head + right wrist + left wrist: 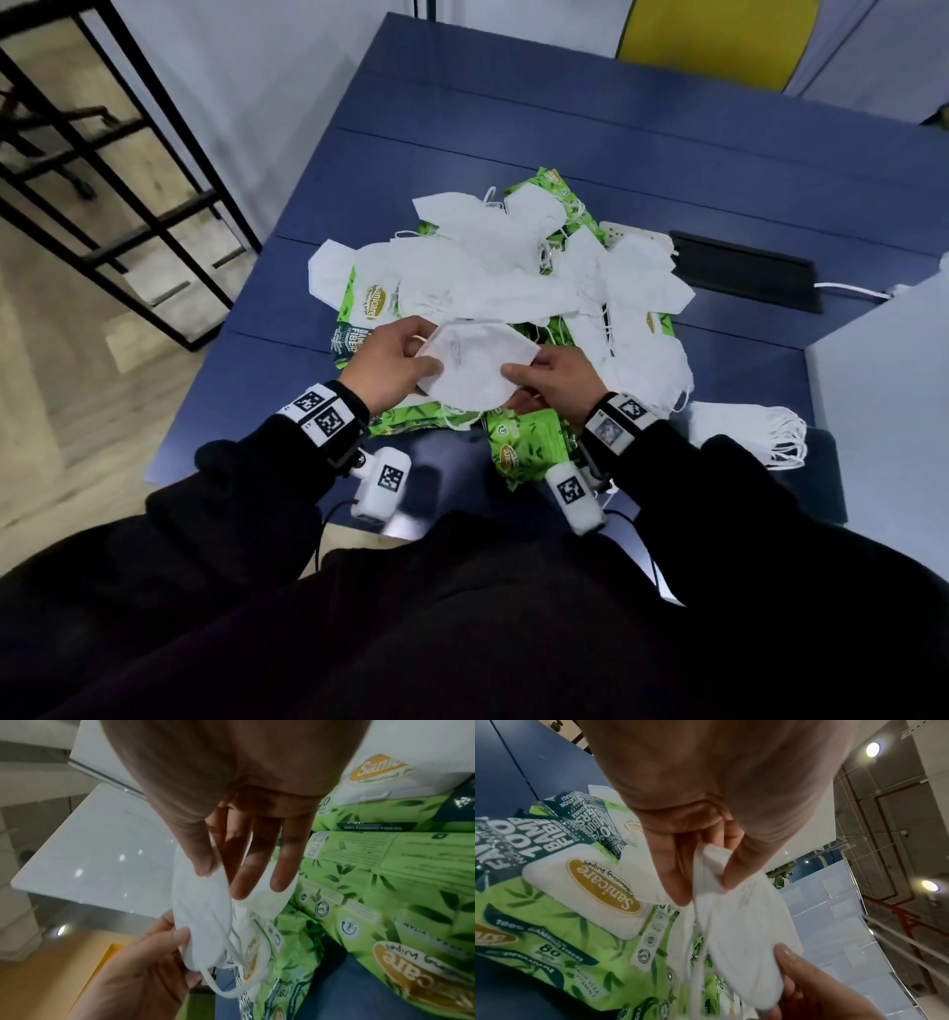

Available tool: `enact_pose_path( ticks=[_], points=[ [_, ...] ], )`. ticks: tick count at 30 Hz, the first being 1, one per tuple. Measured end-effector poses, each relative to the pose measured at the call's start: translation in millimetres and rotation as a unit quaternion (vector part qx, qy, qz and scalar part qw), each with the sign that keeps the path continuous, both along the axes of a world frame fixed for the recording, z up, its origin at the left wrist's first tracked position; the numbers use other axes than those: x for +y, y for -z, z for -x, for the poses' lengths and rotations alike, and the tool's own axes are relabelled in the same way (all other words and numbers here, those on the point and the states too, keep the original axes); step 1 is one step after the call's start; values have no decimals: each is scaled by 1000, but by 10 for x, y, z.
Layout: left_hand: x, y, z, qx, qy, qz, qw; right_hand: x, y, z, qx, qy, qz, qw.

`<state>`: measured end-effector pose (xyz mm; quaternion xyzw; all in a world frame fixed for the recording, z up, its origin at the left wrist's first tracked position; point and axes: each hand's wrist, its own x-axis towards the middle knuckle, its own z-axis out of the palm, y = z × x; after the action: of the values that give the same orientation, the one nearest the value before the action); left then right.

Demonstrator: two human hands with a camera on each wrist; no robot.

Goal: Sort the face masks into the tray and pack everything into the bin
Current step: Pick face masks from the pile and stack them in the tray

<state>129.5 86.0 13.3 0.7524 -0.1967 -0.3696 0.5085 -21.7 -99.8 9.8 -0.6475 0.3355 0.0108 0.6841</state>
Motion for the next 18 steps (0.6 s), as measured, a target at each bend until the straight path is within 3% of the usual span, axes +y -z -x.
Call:
enact_pose_path(
  ticks=[8,10,12,15,18],
  points=[
    [-273,52,-41,62,68,3,996,-179,-47,6,-46,117,-70,990],
    [-364,27,-122,17,74,-10,997,-215,-51,-9,-44,138,-64,987],
    [-430,57,-300,-75,29,-30,996,-273,-29,4,-28,161,-47,985],
    [-452,244,-759,-213,-66,-148,963,-384,14,30,-2,184,-39,982],
    [-422,462,-1082,-209,-67,-269,938,-482,75,73,11,208,-44,977]
  ],
)
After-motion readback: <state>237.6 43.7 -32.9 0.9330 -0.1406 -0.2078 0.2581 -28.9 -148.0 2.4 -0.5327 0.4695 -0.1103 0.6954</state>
